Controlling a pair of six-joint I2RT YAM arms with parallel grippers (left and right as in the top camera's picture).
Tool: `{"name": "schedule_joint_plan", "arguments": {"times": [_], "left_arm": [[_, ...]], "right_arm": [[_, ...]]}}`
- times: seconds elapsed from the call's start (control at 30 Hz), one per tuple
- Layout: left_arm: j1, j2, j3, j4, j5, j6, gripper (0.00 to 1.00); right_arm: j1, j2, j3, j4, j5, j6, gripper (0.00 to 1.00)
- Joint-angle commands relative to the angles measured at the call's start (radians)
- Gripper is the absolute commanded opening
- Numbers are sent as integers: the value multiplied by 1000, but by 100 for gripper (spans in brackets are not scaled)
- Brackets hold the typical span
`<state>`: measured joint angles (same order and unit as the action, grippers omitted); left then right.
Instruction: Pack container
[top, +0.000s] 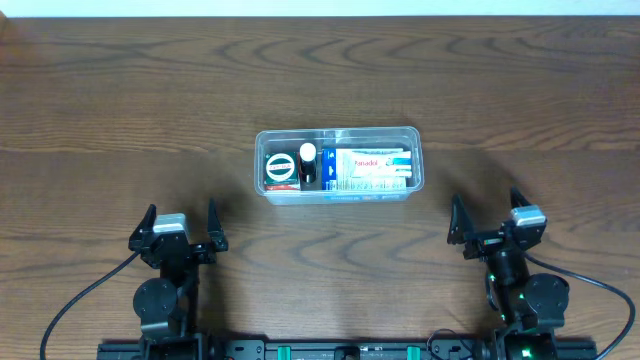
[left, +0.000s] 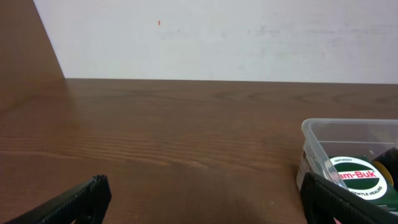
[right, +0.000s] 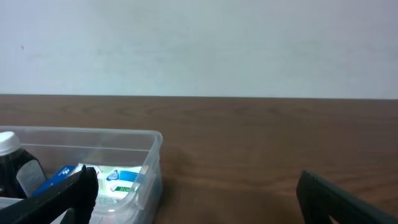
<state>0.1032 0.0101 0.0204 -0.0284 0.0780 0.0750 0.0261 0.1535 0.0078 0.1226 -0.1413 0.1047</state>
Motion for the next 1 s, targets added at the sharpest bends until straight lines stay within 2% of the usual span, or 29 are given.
{"name": "schedule_joint_plan", "arguments": {"times": [0.0,0.27,0.97], "left_arm": [[5,-6,-16,-35,8,-9,98],[5,-6,-16,-35,8,-9,98],[5,-6,-16,-35,8,-9,98]], "right_arm": [[-7,-47,-2,-29,-9,-17,99],[-7,-148,-2,-181,-9,-17,99],[-7,-148,-2,-183,-6,-16,99]]}}
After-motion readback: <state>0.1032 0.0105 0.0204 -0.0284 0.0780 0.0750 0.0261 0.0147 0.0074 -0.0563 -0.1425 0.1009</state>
